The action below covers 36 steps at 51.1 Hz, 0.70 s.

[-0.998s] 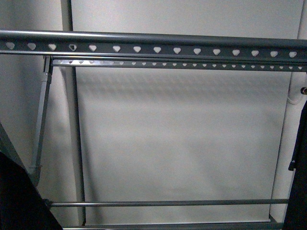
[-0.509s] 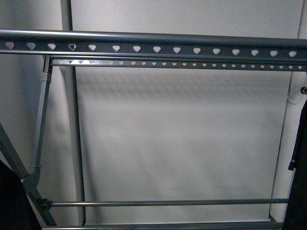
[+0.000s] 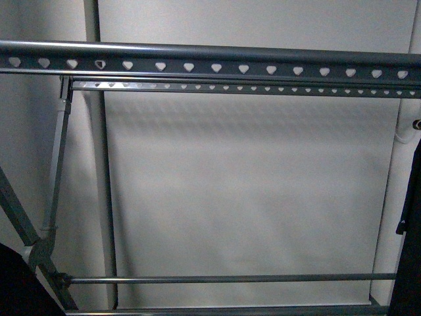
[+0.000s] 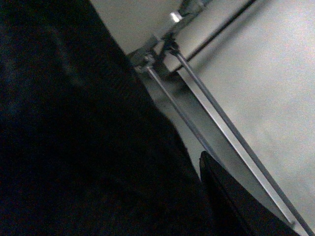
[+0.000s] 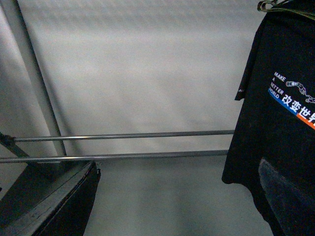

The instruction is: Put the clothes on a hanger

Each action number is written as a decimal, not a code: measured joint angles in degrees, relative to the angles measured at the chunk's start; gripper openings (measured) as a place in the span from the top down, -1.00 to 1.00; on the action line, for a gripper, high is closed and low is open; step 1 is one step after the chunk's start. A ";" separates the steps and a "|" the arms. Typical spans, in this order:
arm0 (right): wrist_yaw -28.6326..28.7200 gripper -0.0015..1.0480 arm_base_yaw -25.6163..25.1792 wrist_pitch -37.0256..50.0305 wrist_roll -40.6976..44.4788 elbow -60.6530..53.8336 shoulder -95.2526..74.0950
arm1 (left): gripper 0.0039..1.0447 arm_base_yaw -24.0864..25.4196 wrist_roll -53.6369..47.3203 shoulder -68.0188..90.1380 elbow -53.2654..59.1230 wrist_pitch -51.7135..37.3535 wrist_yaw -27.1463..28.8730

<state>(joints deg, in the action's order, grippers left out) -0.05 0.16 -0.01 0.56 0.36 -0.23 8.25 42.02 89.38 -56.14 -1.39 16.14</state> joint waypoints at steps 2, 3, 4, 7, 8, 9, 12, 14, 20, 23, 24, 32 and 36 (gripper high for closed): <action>0.00 -0.85 0.00 0.00 0.00 0.00 0.00 | 0.54 -0.13 -1.60 -2.08 1.81 -1.60 -3.32; 0.00 -0.85 0.00 0.00 0.00 0.00 0.00 | 0.57 -0.28 -2.38 -3.28 2.71 -1.81 -5.29; 0.00 -0.85 0.00 0.00 0.00 0.00 0.00 | 0.60 -0.59 -4.02 -4.57 3.54 -1.84 -7.41; 0.00 -0.85 0.00 0.00 0.00 0.00 0.00 | 0.65 -1.44 -8.11 -7.93 5.68 -1.84 -13.31; 0.00 -0.85 0.00 0.00 0.00 0.00 0.00 | 0.67 -1.84 -9.97 -9.31 6.56 -1.75 -16.22; 0.00 -0.85 0.00 0.00 0.00 0.00 0.00 | 0.67 -2.03 -11.10 -10.01 7.02 -1.55 -17.92; 0.00 -0.85 0.00 0.00 0.00 0.00 0.00 | 0.71 -3.50 -17.27 -13.66 8.87 1.09 -26.97; 0.04 -0.85 0.00 0.00 0.00 0.00 0.00 | 0.75 -4.79 -23.45 -16.50 9.90 4.35 -33.53; 0.00 -0.85 0.00 0.00 0.00 0.00 0.00 | 0.78 -6.23 -43.78 -23.15 10.16 15.04 -48.15; -0.02 -0.85 0.00 0.00 0.00 0.00 0.00 | 0.78 -6.34 -53.31 -25.46 9.11 21.46 -54.25; -0.02 -0.85 0.00 0.00 0.00 0.00 0.00 | 0.79 -6.32 -56.43 -25.73 8.81 22.73 -55.28; 0.00 -0.85 0.00 0.00 0.00 0.00 0.00 | 0.79 -5.31 -84.15 -24.65 2.82 38.82 -59.34; 0.04 -0.85 0.00 0.00 0.00 0.00 0.00 | 0.80 -4.94 -101.68 -21.31 -0.07 41.83 -56.54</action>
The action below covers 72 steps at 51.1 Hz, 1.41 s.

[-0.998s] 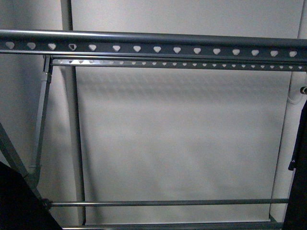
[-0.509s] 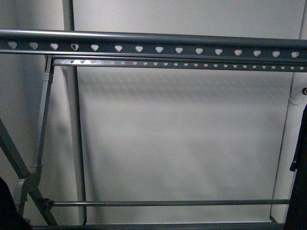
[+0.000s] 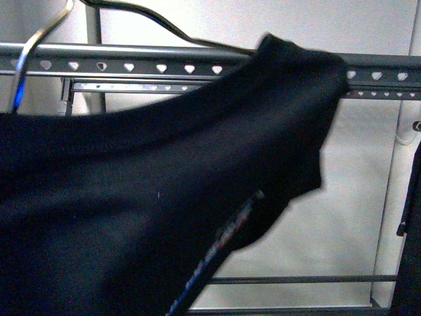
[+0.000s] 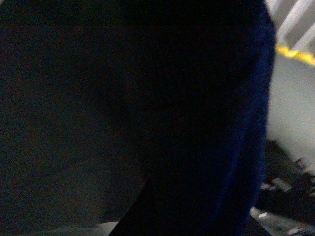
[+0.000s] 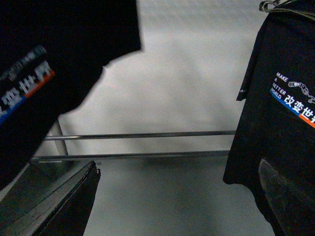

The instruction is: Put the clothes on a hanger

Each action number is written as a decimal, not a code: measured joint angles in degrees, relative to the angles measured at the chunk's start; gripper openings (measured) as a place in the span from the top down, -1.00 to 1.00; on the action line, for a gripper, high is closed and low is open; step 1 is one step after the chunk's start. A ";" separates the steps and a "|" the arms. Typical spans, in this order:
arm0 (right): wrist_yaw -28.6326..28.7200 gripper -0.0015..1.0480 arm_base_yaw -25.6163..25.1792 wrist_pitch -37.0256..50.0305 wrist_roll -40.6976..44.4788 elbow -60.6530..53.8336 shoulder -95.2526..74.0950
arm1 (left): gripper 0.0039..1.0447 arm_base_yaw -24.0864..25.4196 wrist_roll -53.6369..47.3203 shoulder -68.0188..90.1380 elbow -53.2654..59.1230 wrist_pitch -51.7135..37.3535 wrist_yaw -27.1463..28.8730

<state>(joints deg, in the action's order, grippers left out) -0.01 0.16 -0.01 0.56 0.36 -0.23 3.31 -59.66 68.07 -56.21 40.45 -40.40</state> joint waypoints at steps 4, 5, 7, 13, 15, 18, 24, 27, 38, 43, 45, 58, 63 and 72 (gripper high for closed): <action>0.00 -0.85 0.00 0.00 0.00 0.00 0.00 | 0.80 0.15 -9.05 3.02 -2.54 -0.63 2.67; 0.00 -0.85 0.00 0.00 0.00 0.00 0.00 | 0.80 0.07 -11.89 3.89 -3.28 -1.66 3.41; -0.02 -0.85 0.00 0.00 -0.02 0.00 0.00 | 0.80 -0.15 -15.52 5.16 -4.22 -4.28 4.31; -0.04 -0.85 0.00 0.00 -0.02 0.00 0.00 | 0.80 -1.86 -25.07 9.05 -7.72 -16.09 5.09; -0.04 -0.85 0.00 0.00 0.00 0.00 0.00 | 0.80 -2.43 -28.09 9.90 -8.72 -18.40 4.98; -0.04 -0.85 0.00 0.00 -0.02 0.00 0.00 | 0.80 -3.43 -30.12 10.91 -10.10 -20.61 4.66; -0.02 -0.85 0.00 0.00 0.00 0.00 0.00 | 0.80 -5.86 -32.33 12.61 -12.96 -22.36 3.80; -0.04 -0.85 0.00 0.00 0.00 0.00 0.00 | 0.80 -7.13 -33.48 13.33 -13.66 -23.85 3.76; -0.07 -0.85 0.00 0.00 -0.02 0.00 0.00 | 0.80 -9.35 -35.23 15.37 -13.66 -28.50 4.04; -0.07 -0.85 0.00 0.00 0.00 0.00 0.00 | 0.80 -9.31 -35.34 15.41 -13.66 -28.50 4.17; -0.07 -0.85 0.00 0.00 0.00 0.00 0.00 | 0.80 -9.31 -35.36 15.41 -13.66 -28.50 4.20; 7.69 -0.85 -2.27 -0.68 -1.51 0.61 -1.64 | 0.80 -9.27 -35.50 15.41 -13.66 -28.50 4.37; 37.38 -0.85 -16.31 -2.34 2.01 6.84 -16.00 | 0.80 -9.18 -35.63 15.41 -13.66 -28.50 4.50; 57.07 -0.85 -28.26 -5.35 29.07 26.29 -42.69 | 0.80 -9.11 -36.00 15.41 -13.66 -28.52 4.50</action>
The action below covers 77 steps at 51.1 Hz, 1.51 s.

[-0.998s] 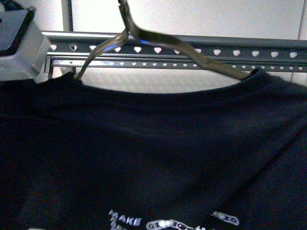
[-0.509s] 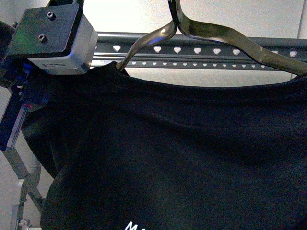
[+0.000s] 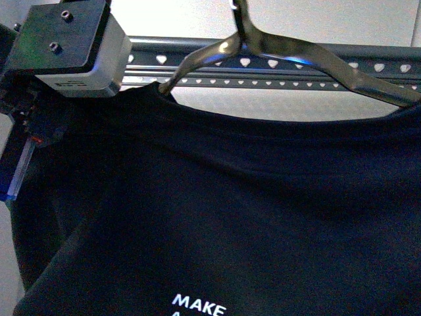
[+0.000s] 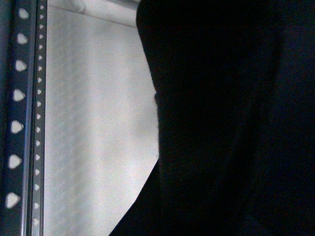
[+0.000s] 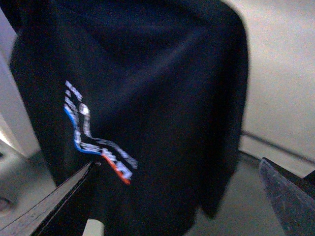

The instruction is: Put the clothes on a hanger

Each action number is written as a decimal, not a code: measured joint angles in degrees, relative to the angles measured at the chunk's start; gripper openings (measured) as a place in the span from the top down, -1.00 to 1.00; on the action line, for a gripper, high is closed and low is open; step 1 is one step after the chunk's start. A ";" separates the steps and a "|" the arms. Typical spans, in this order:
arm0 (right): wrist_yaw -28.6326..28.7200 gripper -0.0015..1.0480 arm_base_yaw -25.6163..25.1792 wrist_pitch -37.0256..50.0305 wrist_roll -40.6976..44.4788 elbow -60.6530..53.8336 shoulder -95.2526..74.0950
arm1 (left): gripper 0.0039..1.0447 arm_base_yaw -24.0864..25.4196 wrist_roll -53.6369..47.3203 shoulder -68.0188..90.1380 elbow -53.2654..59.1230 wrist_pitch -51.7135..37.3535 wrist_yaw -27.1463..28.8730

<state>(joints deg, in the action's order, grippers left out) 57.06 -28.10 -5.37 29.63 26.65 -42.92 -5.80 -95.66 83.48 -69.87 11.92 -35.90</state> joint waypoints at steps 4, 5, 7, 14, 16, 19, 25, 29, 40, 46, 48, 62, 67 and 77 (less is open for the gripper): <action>-1.01 -0.85 1.60 -3.19 13.07 8.87 -8.66 | 0.80 0.33 0.00 0.00 0.00 0.00 0.20; -1.01 -0.85 1.95 -3.72 14.84 10.03 -9.66 | 0.80 0.35 0.00 0.00 0.00 0.00 0.20; -0.70 -0.85 3.04 -5.95 19.39 13.51 -12.39 | 0.80 0.35 -0.02 0.00 0.00 0.00 0.20; -4.37 -0.85 9.35 -21.75 44.15 26.08 -19.91 | 0.80 0.02 -0.20 0.02 0.00 0.00 0.33; -6.21 -0.85 11.13 -23.02 49.13 28.22 -21.35 | 0.80 -0.09 -0.22 0.02 0.00 0.00 0.31; -8.94 -0.85 13.51 -23.08 54.55 30.64 -23.12 | 0.80 -0.13 -0.22 0.02 0.00 0.00 0.24; -16.04 -0.85 20.61 -23.06 61.59 37.51 -28.20 | 0.80 -0.02 -0.22 0.02 0.00 0.00 0.09; -19.06 -0.85 24.15 -22.62 62.12 40.11 -30.91 | 0.80 0.02 -0.22 0.02 0.00 -0.02 0.13; -21.79 -0.67 28.57 -21.00 59.04 42.18 -34.16 | 0.80 0.02 -0.22 0.02 0.00 -0.02 0.17; -22.88 -0.37 29.53 -19.96 57.20 42.25 -35.56 | 0.80 0.02 -0.22 0.02 0.00 -0.02 0.24; -22.95 -0.30 29.57 -19.96 56.92 42.25 -35.85 | 0.80 0.02 -0.22 0.02 0.00 -0.02 0.33; -19.50 0.71 26.82 -17.84 49.57 39.34 -37.31 | 0.07 0.04 0.04 0.00 -0.02 -0.20 -0.50; -18.36 0.91 26.01 -15.65 47.08 36.39 -37.77 | -0.31 0.02 0.04 0.00 -0.02 -0.26 -0.52; -19.74 0.92 24.76 -6.12 38.75 30.71 -43.10 | -0.91 0.57 10.60 -0.13 2.16 -8.87 0.15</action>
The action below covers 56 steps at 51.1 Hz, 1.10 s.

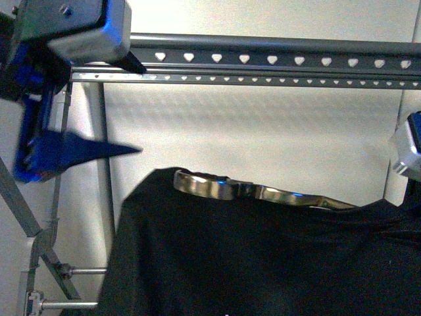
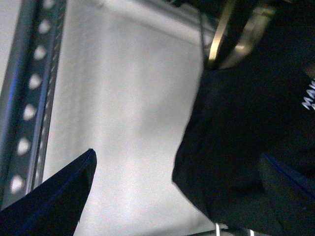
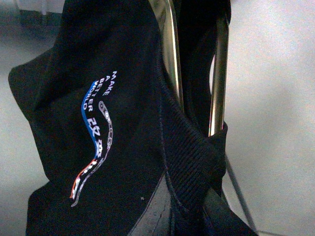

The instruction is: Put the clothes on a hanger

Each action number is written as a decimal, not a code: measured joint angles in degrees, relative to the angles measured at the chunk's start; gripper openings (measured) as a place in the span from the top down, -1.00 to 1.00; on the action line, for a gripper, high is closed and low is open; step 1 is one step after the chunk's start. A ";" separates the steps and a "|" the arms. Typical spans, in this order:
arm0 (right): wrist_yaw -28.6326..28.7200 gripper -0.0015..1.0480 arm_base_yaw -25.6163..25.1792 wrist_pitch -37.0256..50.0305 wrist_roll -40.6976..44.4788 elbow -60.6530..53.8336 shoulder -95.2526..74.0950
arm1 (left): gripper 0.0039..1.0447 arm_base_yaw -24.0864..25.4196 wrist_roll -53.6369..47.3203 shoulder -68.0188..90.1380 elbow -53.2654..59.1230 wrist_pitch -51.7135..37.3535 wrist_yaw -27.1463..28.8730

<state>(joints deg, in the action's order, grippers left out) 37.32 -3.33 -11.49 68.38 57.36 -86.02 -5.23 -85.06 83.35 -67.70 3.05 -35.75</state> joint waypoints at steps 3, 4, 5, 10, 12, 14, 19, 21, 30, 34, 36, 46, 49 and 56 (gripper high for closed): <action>-0.92 0.92 -0.50 3.04 -2.95 -0.46 -1.86 | -0.87 0.70 15.45 0.44 0.63 -9.01 4.81; -1.14 0.92 -0.76 4.26 -4.17 -0.55 -2.49 | -0.88 1.11 24.17 0.63 0.39 -12.04 7.23; -1.25 0.92 -1.14 6.21 -6.14 -0.55 -3.21 | -0.88 1.92 32.87 0.94 -0.44 -15.23 10.73; -1.75 0.92 -2.10 12.09 -12.55 -0.55 -3.89 | -0.88 4.87 62.47 1.29 -4.00 -17.66 19.56; -2.54 0.92 -2.60 14.82 -16.52 -0.35 -3.74 | -0.88 6.54 75.80 1.29 -5.73 -16.74 22.93; -3.50 0.92 -2.89 16.24 -21.62 0.15 -3.13 | -0.88 7.96 89.18 0.87 -6.38 -15.61 23.96; -6.95 0.92 -3.04 13.38 -36.00 5.22 -2.05 | -0.88 8.52 105.18 -1.40 -4.92 -14.19 21.66; -7.21 0.92 -2.99 13.11 -39.04 6.78 -2.05 | -0.88 8.09 107.21 -2.29 -4.09 -13.94 21.46; -10.05 0.92 -2.80 10.91 -54.99 17.20 -2.62 | -0.21 5.14 91.12 -16.94 14.36 -18.14 35.21; -11.93 0.92 -2.54 9.03 -59.30 21.79 -3.87 | 0.07 5.07 87.89 -21.62 21.92 -22.10 35.41; -12.37 0.92 -2.32 7.50 -61.68 24.28 -4.98 | 0.20 5.09 87.21 -23.12 25.55 -23.76 35.60; -14.91 0.92 -1.07 0.81 -75.01 36.24 -12.79 | 0.86 5.22 85.92 -27.98 39.12 -28.96 35.82; -15.02 0.92 -0.79 0.22 -79.71 39.45 -15.17 | 0.95 5.22 85.77 -30.08 42.10 -30.32 35.80; -17.81 0.92 0.90 -3.34 -87.23 42.29 -18.23 | 0.94 5.20 85.35 -35.04 49.13 -32.68 35.76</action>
<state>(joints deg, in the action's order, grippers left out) 19.51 -2.44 -14.83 -18.85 99.66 -104.25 -0.03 0.30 48.31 -18.57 -29.63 0.01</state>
